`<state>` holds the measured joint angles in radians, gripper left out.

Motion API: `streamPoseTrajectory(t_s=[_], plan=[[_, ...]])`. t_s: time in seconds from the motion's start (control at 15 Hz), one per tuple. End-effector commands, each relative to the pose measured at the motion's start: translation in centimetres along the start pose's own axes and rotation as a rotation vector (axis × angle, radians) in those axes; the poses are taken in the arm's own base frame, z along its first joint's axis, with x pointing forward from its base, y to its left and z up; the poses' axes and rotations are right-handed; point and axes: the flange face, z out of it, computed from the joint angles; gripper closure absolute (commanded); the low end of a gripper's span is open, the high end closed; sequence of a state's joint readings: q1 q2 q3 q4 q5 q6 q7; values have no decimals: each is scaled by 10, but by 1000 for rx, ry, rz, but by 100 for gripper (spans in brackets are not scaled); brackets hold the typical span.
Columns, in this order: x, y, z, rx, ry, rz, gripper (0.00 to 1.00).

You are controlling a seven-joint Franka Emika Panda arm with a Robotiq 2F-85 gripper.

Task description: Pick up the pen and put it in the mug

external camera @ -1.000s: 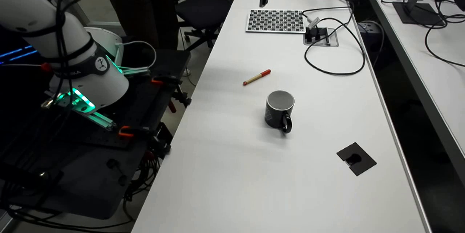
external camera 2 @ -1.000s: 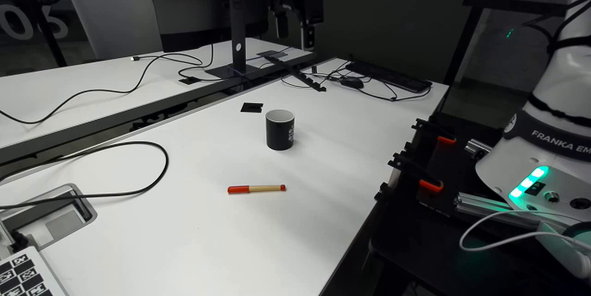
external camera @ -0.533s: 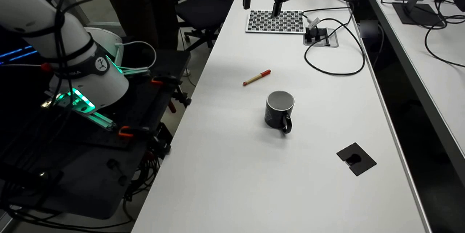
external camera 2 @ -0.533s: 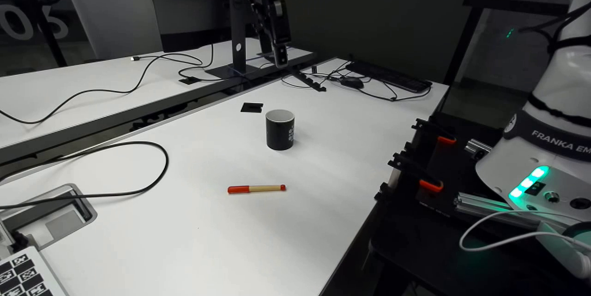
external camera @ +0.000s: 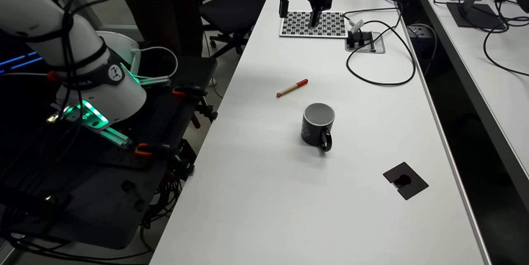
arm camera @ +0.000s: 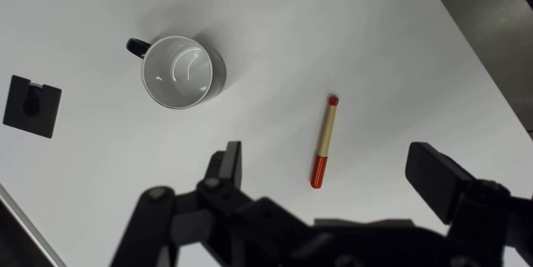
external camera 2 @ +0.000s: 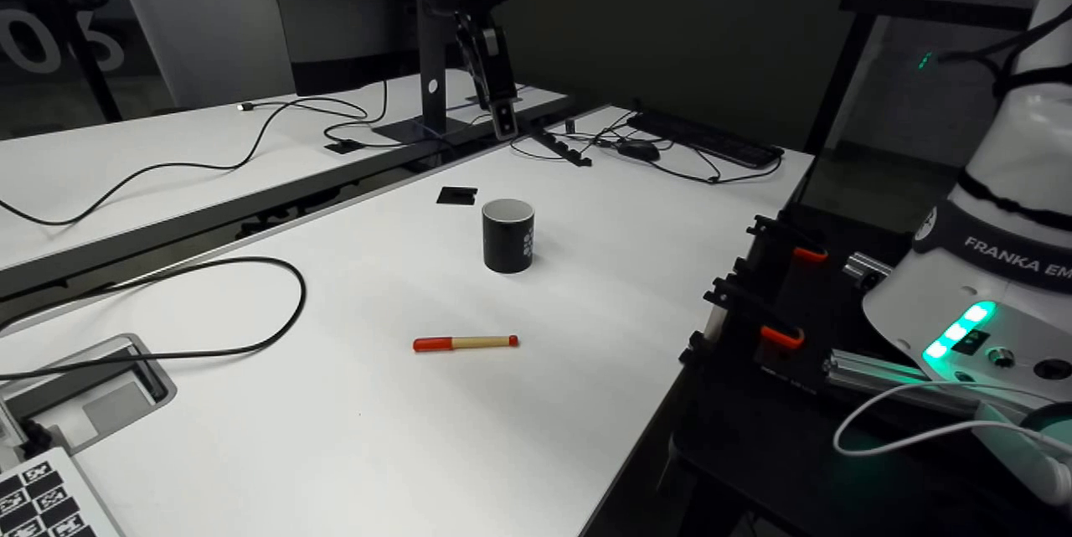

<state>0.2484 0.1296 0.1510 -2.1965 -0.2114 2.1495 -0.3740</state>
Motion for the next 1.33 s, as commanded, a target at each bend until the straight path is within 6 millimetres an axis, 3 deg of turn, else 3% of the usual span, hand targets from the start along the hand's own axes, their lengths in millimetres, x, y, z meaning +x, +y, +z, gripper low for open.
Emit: streamPoseTrajectory(t_s=[0.0, 0.4, 0.87, 1.0, 1.27], plan=[[8, 2, 5, 10, 85, 52, 0], [48, -2, 38, 34, 262, 185, 0], [86, -43, 84, 145, 252, 201, 0], [76, -43, 83, 123, 246, 178, 0], [80, -47, 86, 129, 250, 184, 0]])
